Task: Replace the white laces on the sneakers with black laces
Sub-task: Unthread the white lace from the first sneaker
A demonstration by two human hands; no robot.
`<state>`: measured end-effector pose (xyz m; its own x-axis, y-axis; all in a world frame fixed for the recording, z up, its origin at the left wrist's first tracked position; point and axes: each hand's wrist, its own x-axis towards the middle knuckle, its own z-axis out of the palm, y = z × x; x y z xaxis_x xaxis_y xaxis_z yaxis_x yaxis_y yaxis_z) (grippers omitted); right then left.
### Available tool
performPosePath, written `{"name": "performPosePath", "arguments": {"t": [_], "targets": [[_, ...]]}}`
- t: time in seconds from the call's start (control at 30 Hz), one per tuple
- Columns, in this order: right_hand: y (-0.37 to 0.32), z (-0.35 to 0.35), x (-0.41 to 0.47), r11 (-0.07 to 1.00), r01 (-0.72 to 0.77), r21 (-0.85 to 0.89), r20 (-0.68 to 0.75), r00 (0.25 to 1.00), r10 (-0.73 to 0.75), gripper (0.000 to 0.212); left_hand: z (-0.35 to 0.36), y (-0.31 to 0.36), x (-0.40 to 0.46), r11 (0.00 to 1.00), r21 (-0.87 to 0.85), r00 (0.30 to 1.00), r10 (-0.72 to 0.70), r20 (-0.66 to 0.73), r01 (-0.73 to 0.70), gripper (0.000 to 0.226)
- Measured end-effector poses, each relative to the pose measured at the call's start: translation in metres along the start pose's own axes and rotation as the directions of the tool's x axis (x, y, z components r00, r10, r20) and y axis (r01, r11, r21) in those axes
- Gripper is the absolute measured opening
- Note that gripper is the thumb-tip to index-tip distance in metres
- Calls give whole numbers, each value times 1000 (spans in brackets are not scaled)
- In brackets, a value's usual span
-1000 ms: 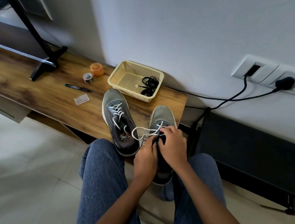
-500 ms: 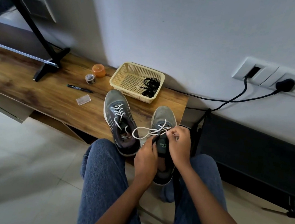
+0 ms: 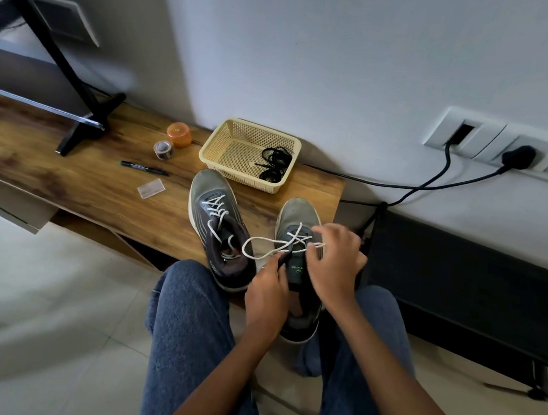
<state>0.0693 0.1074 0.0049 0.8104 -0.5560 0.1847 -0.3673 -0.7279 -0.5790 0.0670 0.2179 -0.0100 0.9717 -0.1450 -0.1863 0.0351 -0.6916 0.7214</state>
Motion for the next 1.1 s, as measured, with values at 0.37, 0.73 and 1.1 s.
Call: {"name": "performPosePath", "arguments": {"t": [0.37,0.73,1.1], "targets": [[5,22,-3,985,140,-98,182,976,-121,14,-4,4,-3,1000,10,1000,20,24,-20,35],[8,8,-4,833,-346,432,179,938,296,13,-4,7,-5,996,73,998,53,16,-54,35],[37,-27,24,622,-628,468,169,755,634,4,-6,2,-3,998,-32,997,-62,-38,61,33]]}}
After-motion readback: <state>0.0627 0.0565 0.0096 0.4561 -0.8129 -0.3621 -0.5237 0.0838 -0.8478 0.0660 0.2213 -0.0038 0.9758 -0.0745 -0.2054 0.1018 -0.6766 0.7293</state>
